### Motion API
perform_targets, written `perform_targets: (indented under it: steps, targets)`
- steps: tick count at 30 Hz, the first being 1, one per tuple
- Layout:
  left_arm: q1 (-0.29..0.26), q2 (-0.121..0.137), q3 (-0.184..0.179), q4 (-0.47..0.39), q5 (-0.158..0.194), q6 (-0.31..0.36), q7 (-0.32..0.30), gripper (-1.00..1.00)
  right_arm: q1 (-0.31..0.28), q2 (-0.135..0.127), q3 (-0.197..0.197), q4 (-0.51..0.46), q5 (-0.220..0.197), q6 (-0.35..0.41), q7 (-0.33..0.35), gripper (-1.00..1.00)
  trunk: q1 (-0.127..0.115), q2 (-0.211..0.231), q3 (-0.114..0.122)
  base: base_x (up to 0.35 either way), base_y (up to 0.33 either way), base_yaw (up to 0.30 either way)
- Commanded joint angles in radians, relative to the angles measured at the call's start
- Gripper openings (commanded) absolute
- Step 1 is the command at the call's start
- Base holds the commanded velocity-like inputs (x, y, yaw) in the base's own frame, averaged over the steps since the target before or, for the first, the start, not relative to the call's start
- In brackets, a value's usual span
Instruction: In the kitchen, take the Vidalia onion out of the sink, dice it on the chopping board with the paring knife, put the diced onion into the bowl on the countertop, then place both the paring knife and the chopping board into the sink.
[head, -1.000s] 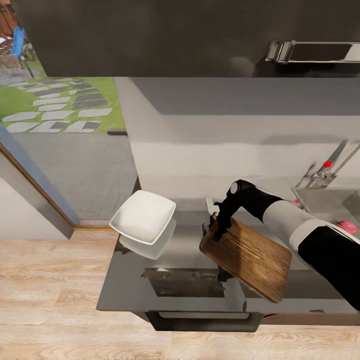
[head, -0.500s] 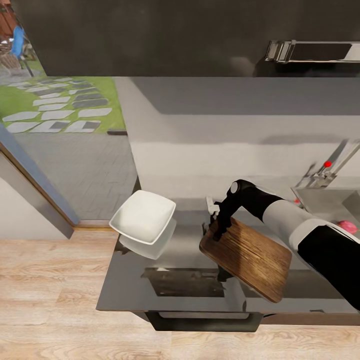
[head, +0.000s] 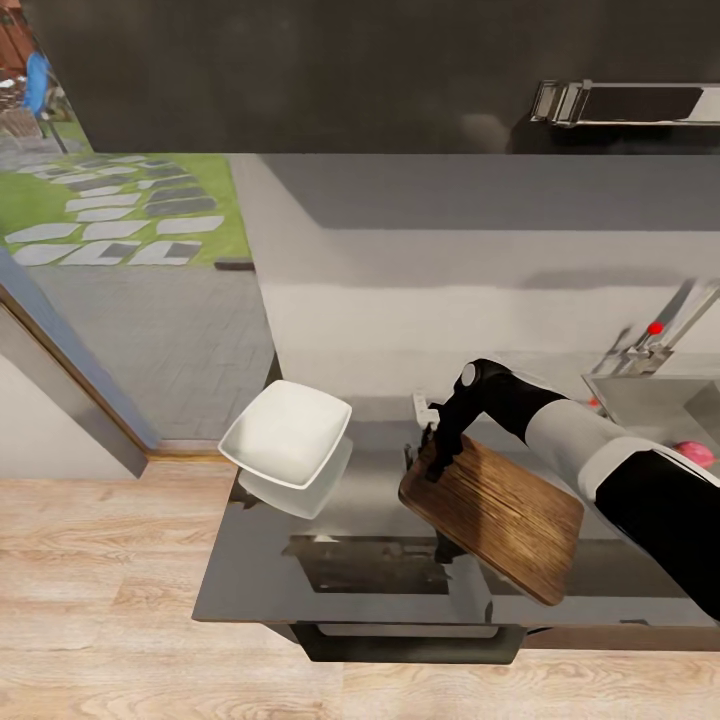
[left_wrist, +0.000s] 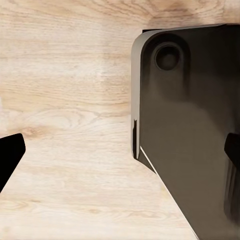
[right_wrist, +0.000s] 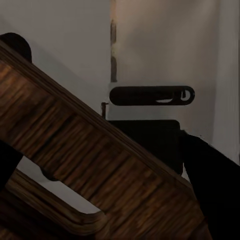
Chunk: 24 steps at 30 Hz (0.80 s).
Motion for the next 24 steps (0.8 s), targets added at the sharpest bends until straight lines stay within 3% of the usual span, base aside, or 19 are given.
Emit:
perform_targets:
  steps: [1,24]
  targets:
    - [0.0,0.0,0.0,0.0,0.002,-0.003,0.0,1.0,0.024,-0.001,0.013,-0.002,0.019,0.0,-0.01,-1.0,0.001,-0.001,-0.002,0.0,0.0,0.0]
    - [0.0,0.0,0.0,0.0,0.002,-0.003,0.0,1.0,0.024,-0.001,0.013,-0.002,0.019,0.002,-0.015,-1.0,0.001,-0.001,0.028,0.0,0.0,0.0]
